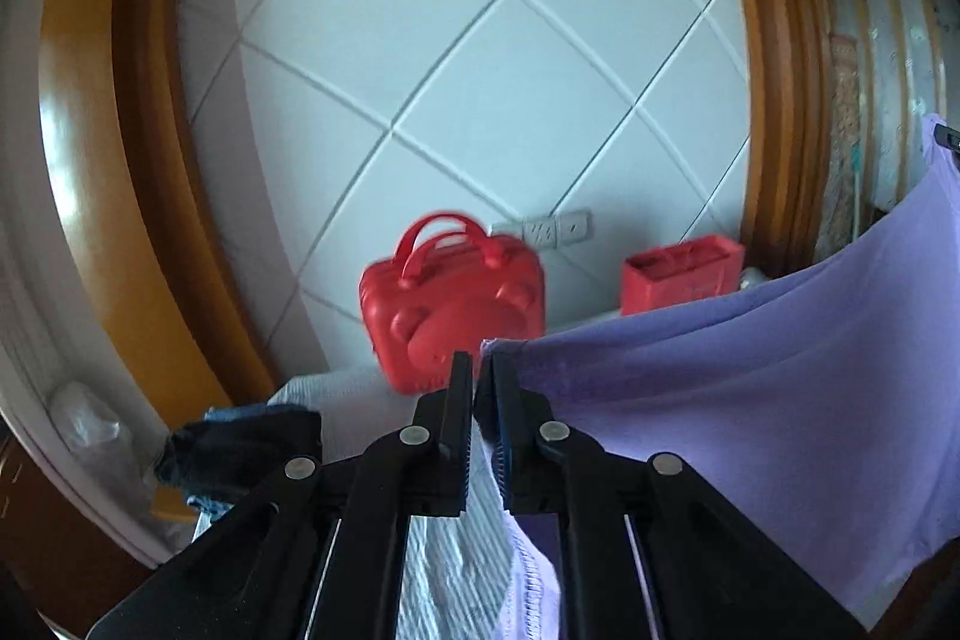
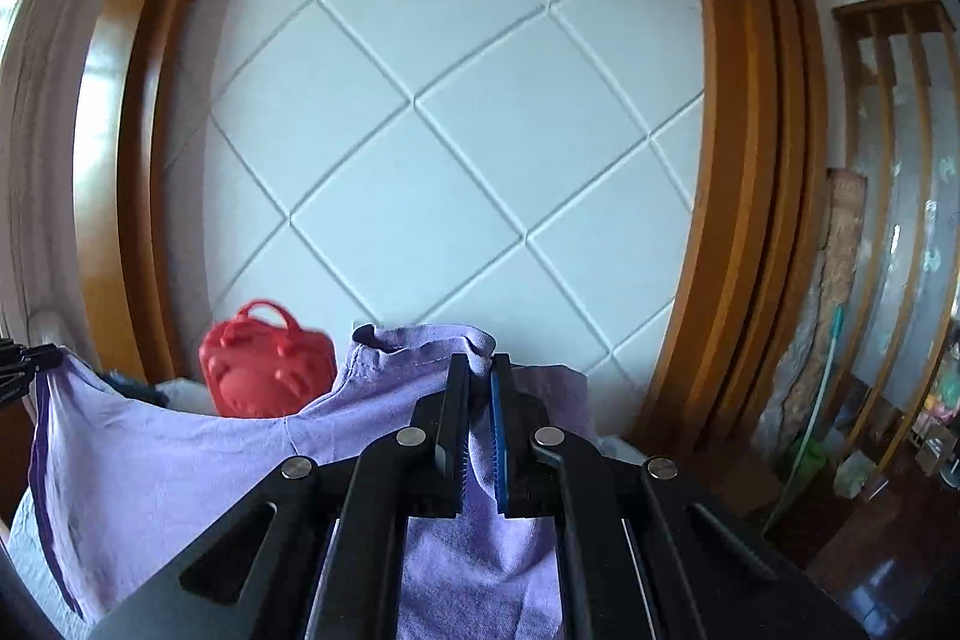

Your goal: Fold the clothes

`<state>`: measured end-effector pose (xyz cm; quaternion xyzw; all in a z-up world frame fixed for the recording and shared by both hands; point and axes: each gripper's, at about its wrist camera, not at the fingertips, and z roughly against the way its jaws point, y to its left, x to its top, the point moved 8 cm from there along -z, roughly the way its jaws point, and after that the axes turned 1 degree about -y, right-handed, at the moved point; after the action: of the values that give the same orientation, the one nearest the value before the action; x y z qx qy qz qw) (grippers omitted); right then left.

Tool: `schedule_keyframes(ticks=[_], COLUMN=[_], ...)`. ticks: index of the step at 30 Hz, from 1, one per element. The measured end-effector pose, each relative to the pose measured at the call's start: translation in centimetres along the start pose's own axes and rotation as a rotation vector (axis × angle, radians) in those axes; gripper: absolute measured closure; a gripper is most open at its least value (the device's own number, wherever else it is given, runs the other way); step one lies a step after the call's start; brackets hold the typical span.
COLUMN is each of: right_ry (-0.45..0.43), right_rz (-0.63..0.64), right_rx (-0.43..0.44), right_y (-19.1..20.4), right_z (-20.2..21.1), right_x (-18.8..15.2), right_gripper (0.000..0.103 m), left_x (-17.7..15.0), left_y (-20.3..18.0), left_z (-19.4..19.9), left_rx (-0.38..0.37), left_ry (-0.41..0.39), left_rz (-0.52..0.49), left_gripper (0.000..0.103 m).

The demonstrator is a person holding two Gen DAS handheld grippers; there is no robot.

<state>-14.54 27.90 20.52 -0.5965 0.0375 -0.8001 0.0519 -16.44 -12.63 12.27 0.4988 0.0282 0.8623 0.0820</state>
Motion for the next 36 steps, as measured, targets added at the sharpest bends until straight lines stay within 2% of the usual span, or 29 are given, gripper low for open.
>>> schedule_keyframes(ticks=[3,7,9,11,13,16,18,20,22,25,28,33,36], right_ry=[0.147,0.331,0.395,0.474,0.516,0.536,0.544,0.562,0.581,0.655,0.697,0.727,0.744], right_rz=[0.000,-0.003,-0.017,-0.042,-0.048,-0.075,-0.096,-0.095,-0.095,-0.073,-0.143,-0.141,-0.146], right_rx=[0.027,0.061,0.066,0.069,0.068,0.071,0.071,0.074,0.076,0.055,0.050,0.051,0.049], right_y=[0.6,1.4,1.6,1.5,1.3,0.7,-0.3,-0.8,-1.3,-2.6,-4.5,-6.2,-6.8], right_z=[-9.5,-21.4,-25.4,-28.3,-29.2,-27.9,-26.0,-24.0,-22.0,-20.9,-21.5,-25.5,-28.6], right_x=[-5.6,-13.1,-17.0,-20.8,-23.3,-24.8,-25.5,-26.9,-28.4,-31.5,-33.3,-34.6,-35.4], right_gripper=[0.098,0.098,0.097,0.088,0.087,0.083,0.077,0.065,0.056,0.056,0.056,0.055,0.055], left_x=[-4.8,-12.5,-15.3,-17.4,-18.7,-20.2,-20.4,-20.5,-20.7,-21.4,-22.5,-23.8,-23.7], left_y=[0.3,1.0,1.0,0.0,-1.3,-3.6,-5.2,-6.8,-8.3,-9.8,-10.7,-12.0,-12.1], left_z=[-9.4,-20.6,-24.2,-25.8,-25.8,-24.6,-24.0,-23.8,-24.3,-26.2,-27.6,-29.0,-29.5], left_rx=[0.097,0.155,0.155,0.099,0.032,-0.042,-0.098,-0.144,-0.170,-0.165,-0.158,-0.141,-0.121], left_ry=[0.142,0.309,0.361,0.414,0.445,0.490,0.503,0.496,0.495,0.527,0.563,0.596,0.582], left_rz=[0.007,0.068,0.103,0.149,0.164,0.117,0.115,0.094,0.071,0.045,0.047,0.027,0.045], left_gripper=[0.097,0.098,0.098,0.098,0.098,0.093,0.078,0.066,0.066,0.066,0.066,0.066,0.066])
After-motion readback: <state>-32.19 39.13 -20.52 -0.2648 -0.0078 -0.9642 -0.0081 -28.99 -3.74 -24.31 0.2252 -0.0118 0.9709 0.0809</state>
